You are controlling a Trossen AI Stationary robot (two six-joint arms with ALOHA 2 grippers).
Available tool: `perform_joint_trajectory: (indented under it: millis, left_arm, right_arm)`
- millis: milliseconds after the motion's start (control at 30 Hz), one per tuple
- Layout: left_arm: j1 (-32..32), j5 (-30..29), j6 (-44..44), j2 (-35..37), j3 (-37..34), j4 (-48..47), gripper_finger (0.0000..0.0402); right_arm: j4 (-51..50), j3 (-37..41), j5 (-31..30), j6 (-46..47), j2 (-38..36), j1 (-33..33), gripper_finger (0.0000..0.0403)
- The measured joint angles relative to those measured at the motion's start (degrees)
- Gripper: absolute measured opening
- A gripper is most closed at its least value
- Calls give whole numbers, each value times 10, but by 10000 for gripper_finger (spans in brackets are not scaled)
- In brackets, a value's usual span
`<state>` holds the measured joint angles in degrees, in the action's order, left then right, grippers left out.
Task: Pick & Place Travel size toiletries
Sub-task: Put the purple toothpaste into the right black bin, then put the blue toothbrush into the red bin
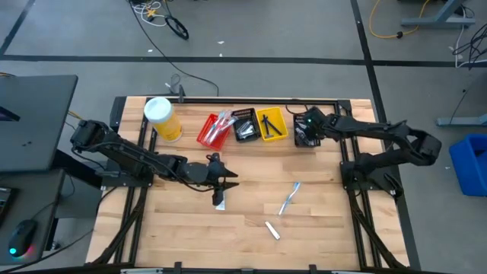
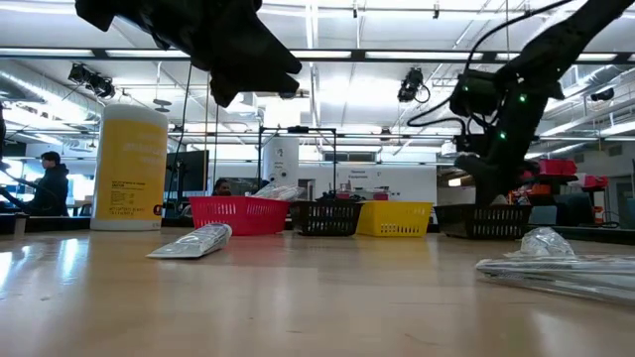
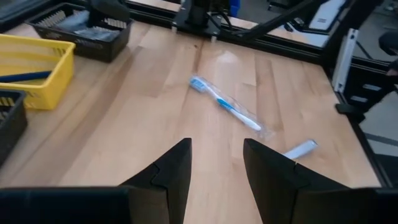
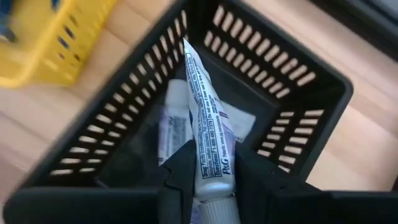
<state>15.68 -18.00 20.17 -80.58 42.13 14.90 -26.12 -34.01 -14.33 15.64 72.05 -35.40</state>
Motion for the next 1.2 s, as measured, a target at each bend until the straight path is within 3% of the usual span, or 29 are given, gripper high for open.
perform_joint_trajectory:
  millis: [200, 733, 967, 1200]
  left_arm:
    - [-1, -15, 0, 0, 0, 0, 155]
    - [-1, -23, 1, 0, 0, 0, 155]
    - [-1, -24, 4, 0, 0, 0, 155]
    - [-1, -24, 5, 0, 0, 0, 155]
  right_arm:
    - [46, 36, 0, -14, 0, -7, 103]
    - [62, 30, 0, -69, 0, -4, 187]
    - [-45, -38, 6, -92, -16, 33, 188]
    - [-149, -82, 89, -159, -21, 99, 170]
